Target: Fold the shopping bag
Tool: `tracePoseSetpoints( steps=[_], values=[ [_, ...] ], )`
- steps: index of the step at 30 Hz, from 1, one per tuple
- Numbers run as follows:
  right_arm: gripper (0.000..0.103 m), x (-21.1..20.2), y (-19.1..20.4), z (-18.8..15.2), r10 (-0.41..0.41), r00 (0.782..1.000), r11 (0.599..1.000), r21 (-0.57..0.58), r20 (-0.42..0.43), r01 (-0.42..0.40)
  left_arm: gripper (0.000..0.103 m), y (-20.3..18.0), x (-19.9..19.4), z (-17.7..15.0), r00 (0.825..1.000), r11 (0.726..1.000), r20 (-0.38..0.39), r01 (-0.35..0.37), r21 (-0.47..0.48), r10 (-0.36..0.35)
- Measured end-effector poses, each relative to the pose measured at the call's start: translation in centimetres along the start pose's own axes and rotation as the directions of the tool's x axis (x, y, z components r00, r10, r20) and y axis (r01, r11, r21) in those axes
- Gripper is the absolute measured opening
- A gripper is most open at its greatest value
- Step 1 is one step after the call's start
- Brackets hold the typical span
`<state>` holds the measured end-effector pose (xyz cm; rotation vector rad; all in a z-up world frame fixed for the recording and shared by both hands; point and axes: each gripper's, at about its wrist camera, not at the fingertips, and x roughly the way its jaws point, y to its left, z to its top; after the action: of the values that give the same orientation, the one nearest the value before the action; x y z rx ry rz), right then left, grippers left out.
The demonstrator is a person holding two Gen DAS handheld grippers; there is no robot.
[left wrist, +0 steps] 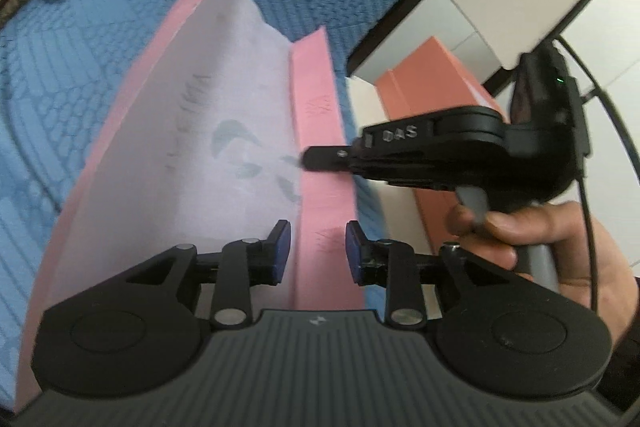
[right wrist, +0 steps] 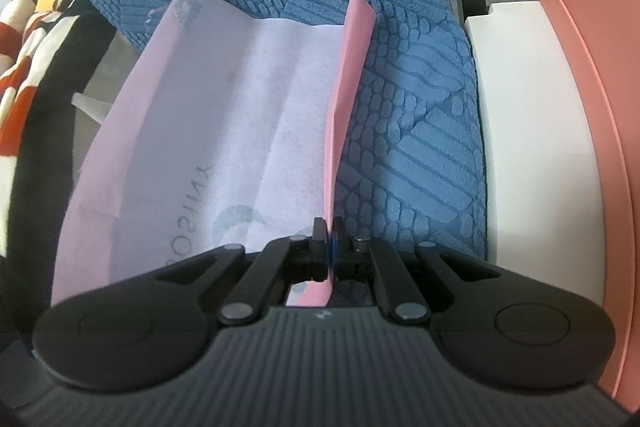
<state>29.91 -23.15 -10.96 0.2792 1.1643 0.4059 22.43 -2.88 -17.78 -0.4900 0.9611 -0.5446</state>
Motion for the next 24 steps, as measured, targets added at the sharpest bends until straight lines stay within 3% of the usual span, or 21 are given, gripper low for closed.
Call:
tracePoseSetpoints(
  steps=[8, 16, 24],
  values=[
    [0.005, 0.1, -0.1, 0.2, 0.001, 1.000, 1.000, 0.006, -0.007, 0.000, 0.033, -1.7, 0.8, -0.8, 0.998, 0.997, -0.045, 0.035, 0.073, -0.032],
    [0.005, 0.1, -0.2, 0.1, 0.000, 1.000, 1.000, 0.009, -0.010, 0.000, 0.033, -2.6, 1.7, -1.6, 0.998, 0.990, -0.068, -0.001, 0.142, 0.011],
    [0.005, 0.1, -0.1, 0.1, -0.010, 1.000, 1.000, 0.005, -0.006, 0.010, 0.034, -3.9, 2.2, -2.4, 0.995, 0.968, -0.040, -0.078, 0.237, 0.090]
  ],
)
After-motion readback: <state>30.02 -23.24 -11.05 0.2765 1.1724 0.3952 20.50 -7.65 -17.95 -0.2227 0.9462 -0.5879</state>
